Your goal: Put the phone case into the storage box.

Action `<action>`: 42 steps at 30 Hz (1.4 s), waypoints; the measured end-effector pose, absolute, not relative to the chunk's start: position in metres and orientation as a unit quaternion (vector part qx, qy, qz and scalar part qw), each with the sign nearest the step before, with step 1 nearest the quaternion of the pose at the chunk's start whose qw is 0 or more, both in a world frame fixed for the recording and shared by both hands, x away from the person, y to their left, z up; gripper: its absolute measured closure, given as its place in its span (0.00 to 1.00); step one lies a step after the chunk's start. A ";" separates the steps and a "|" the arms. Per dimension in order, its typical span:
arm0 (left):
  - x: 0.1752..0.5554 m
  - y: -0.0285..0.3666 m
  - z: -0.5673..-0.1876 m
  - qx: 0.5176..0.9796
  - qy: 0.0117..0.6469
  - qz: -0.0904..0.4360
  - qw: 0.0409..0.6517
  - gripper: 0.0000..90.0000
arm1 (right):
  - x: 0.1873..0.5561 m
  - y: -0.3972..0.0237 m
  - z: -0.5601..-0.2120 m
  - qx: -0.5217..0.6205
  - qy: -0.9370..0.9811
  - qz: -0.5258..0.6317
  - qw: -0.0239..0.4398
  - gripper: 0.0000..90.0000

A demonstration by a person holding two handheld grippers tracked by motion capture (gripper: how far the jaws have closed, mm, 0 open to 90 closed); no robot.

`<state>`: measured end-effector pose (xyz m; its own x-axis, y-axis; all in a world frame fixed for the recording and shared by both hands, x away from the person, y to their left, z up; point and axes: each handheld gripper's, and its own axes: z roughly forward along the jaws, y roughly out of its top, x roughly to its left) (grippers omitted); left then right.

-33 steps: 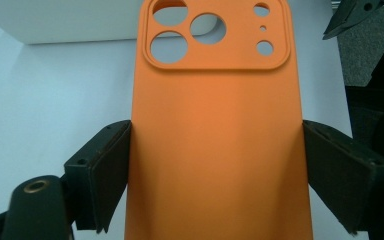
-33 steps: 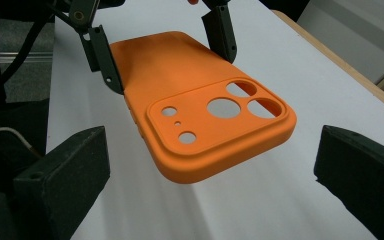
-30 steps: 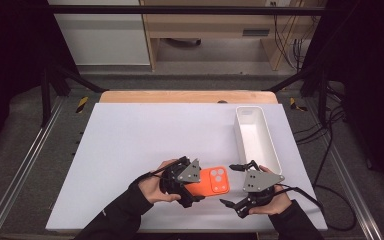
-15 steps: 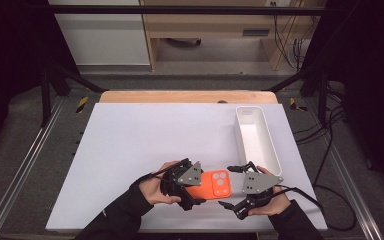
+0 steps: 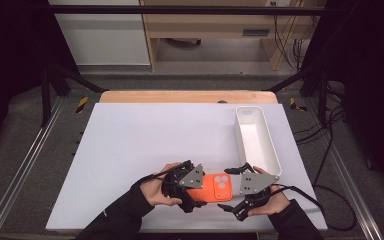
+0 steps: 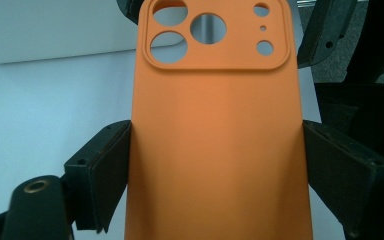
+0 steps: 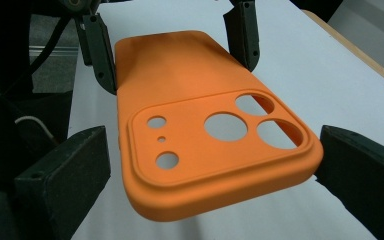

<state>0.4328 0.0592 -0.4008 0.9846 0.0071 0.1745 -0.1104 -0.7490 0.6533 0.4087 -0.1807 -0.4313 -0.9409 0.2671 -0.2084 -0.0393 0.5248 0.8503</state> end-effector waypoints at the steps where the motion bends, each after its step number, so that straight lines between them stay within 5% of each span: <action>1: 0.432 0.059 -0.401 0.931 -0.028 0.081 0.355 0.17 | 0.409 -0.181 -0.431 0.066 0.859 0.484 0.157 0.02; 42: 0.426 0.054 -0.401 0.926 -0.051 0.049 0.370 0.17 | 0.410 -0.175 -0.436 0.029 0.851 0.515 0.100 0.09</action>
<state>0.4262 0.0542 -0.4005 0.9900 -0.0583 0.1283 -0.1306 -0.7214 0.6801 0.4103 -0.1747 -0.4361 -0.9781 0.1533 -0.1406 -0.0537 0.4669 0.8827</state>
